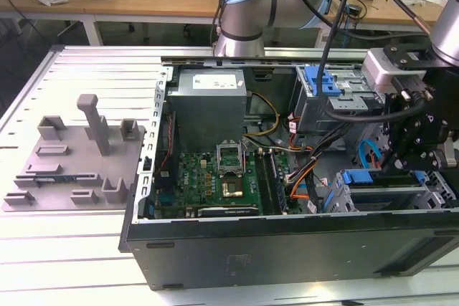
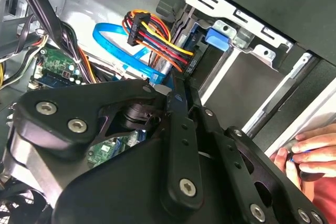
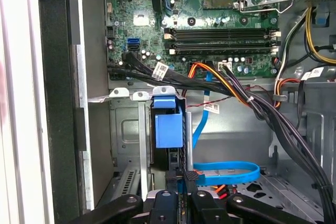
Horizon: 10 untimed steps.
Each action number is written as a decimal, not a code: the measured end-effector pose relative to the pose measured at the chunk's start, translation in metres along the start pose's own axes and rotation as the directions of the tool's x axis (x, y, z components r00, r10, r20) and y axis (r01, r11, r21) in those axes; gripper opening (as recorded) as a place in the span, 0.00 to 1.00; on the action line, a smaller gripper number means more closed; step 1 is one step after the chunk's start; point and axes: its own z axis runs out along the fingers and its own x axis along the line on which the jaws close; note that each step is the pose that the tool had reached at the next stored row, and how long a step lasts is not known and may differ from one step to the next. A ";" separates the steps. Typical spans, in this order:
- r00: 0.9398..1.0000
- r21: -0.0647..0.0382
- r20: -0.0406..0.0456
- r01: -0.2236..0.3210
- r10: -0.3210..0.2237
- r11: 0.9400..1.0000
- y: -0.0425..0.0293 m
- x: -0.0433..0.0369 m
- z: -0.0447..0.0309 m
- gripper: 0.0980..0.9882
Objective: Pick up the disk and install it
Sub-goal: 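Insert the second disk wire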
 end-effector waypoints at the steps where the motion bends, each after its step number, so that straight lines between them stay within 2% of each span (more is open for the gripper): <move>1: 1.000 0.000 0.000 0.000 0.000 1.000 0.0000 0.0000 0.0005 0.07; 10: 1.000 0.000 0.000 0.000 0.000 1.000 0.0001 0.0000 0.0027 0.07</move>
